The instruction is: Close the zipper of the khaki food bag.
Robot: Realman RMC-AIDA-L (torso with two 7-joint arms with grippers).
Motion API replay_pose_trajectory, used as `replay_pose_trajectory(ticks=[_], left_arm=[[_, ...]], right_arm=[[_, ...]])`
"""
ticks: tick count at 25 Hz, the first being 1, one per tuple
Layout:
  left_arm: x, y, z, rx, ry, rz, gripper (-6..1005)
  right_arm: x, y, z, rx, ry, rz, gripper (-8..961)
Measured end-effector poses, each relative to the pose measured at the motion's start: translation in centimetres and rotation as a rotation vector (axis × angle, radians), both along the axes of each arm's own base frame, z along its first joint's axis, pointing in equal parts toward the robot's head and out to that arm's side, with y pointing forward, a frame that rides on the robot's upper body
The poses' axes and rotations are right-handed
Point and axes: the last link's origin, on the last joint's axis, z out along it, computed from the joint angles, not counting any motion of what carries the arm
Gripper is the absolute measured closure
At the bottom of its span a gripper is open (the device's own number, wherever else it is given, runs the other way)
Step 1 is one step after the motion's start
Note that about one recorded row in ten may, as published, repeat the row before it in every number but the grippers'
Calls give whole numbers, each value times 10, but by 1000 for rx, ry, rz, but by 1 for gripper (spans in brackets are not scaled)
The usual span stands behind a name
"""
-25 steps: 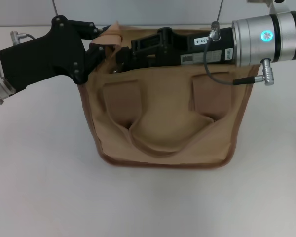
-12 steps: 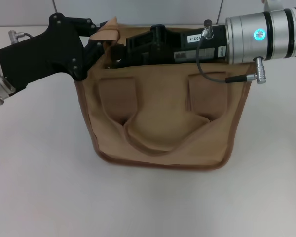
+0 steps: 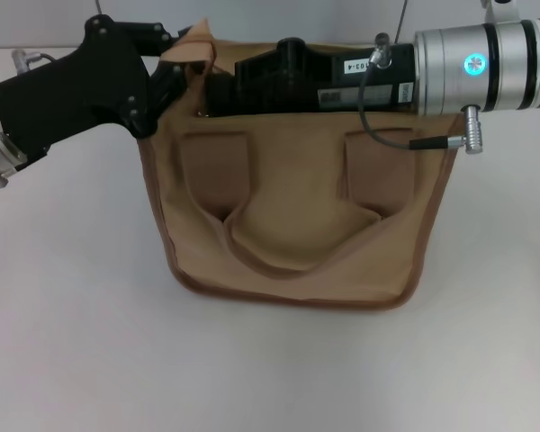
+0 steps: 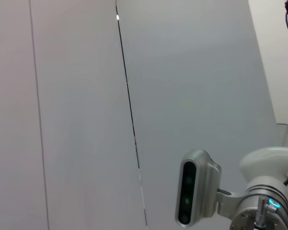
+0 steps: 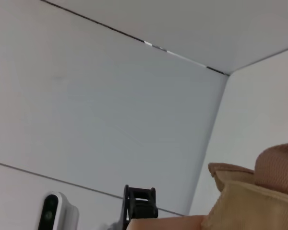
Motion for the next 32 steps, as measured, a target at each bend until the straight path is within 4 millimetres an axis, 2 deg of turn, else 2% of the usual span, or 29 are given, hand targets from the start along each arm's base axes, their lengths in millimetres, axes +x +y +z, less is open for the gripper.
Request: replay_pose_trajectory(ticks=[14,32], left_arm=[[1,4,-1,1,-14,27,981],[2,-1,-3,-7,-26,13,981]], right_arm=[[3,-7,-3,-47,35,-23,755],[-7,-1,-16,12,19,27,812]])
